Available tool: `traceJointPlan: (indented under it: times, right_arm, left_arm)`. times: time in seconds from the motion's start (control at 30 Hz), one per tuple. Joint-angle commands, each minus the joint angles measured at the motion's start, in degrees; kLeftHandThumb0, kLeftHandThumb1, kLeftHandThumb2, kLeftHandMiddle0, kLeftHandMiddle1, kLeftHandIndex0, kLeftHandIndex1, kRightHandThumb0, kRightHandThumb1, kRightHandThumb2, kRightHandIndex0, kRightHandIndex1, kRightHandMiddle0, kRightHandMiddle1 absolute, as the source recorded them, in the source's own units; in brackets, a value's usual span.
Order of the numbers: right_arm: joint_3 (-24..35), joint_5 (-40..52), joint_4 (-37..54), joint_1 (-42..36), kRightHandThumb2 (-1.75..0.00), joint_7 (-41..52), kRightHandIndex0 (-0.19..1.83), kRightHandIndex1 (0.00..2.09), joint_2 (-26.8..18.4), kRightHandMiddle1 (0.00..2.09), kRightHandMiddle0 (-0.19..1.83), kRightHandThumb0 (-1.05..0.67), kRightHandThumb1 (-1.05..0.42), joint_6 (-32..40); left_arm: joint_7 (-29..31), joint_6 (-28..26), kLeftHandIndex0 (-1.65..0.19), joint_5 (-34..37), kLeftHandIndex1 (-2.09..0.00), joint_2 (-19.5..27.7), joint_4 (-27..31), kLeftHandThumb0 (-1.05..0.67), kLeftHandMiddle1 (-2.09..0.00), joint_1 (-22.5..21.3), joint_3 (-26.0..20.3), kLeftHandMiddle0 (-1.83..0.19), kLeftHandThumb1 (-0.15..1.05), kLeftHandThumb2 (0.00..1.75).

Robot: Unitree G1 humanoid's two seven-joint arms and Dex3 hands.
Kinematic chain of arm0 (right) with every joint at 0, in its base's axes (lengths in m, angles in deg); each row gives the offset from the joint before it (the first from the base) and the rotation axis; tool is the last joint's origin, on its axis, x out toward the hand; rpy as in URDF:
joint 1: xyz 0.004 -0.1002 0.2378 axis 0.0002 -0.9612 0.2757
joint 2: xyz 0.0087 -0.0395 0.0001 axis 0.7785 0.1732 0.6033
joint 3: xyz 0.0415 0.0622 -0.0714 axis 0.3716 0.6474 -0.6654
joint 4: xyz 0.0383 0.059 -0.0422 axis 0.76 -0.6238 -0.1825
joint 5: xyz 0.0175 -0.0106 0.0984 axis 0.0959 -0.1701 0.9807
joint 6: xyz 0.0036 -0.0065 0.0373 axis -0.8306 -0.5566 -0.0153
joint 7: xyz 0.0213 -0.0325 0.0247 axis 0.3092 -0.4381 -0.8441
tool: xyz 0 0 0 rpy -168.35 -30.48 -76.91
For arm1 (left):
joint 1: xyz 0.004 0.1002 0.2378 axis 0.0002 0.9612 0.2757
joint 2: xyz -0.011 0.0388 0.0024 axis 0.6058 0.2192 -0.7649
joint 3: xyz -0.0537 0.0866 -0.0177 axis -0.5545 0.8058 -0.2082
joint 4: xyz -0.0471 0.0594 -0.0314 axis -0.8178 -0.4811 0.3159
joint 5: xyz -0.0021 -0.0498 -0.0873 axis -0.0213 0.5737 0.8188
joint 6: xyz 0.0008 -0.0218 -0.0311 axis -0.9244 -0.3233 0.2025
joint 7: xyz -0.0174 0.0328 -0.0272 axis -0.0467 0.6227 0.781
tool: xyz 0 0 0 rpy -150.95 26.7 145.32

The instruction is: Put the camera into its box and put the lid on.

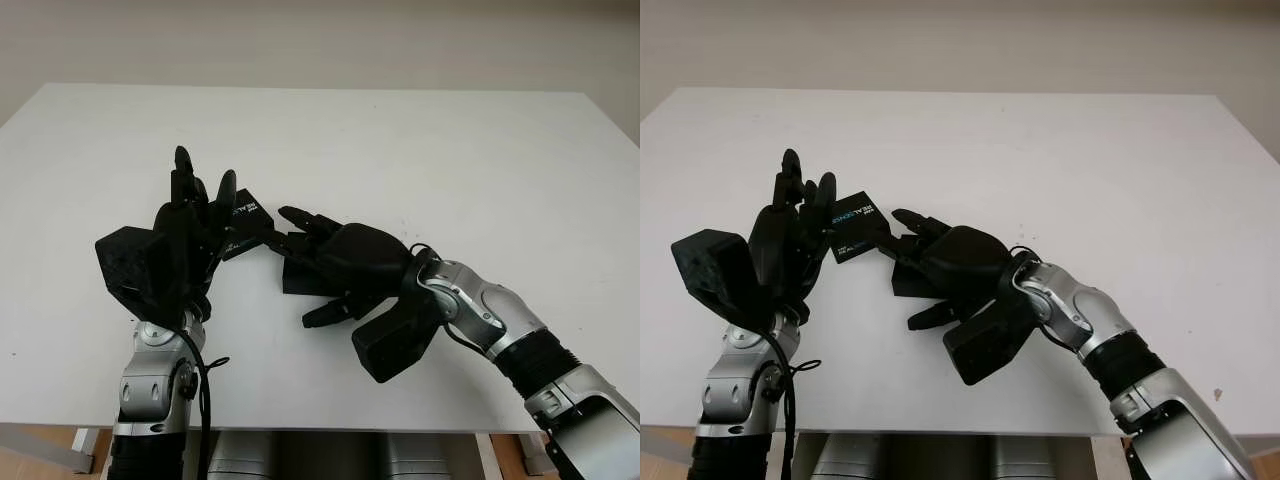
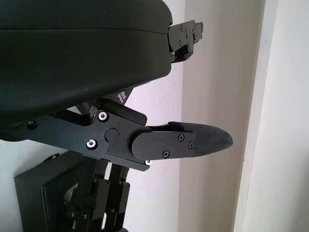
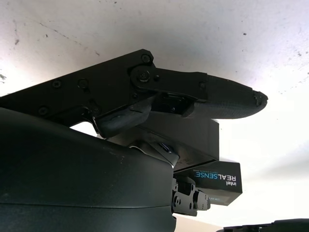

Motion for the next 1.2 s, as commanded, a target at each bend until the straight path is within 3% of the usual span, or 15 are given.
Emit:
traceJointPlan:
  times: [0.0, 0.63, 1.17]
  right_arm:
    - [-0.3, -0.1, 1.1, 0.5, -0.63, 0.7, -0.18, 0.05, -0.9, 0.07, -0.11, -0.94, -1.05, 0.5]
    - [-7.7, -8.6, 2.8, 5.0, -0.71, 5.6, -0.17, 0.03, -1.8, 0.02, -0.18, -0.99, -1.05, -2.0]
    - [-9.2, -2.4, -3.7, 6.2, -0.66, 15.2, -0.19, 0.04, 2.0, 0.04, -0.19, -0.97, -1.05, -0.9]
  left_arm:
    - [0.1, -0.2, 0.19, 0.4, 0.00, -0.1, 1.3, -0.72, 0.00, 0.3, -0.1, 0.19, 1.05, 0.40]
    - [-1.2, -0.9, 0.19, -0.4, 0.00, -0.9, 3.1, -0.73, 0.00, 1.2, 0.5, 0.19, 1.05, 0.40]
    - [-1.6, -1.7, 0.19, 0.0, 0.00, -1.3, 4.2, -0.74, 0.00, 2.4, 0.0, 0.19, 1.05, 0.38]
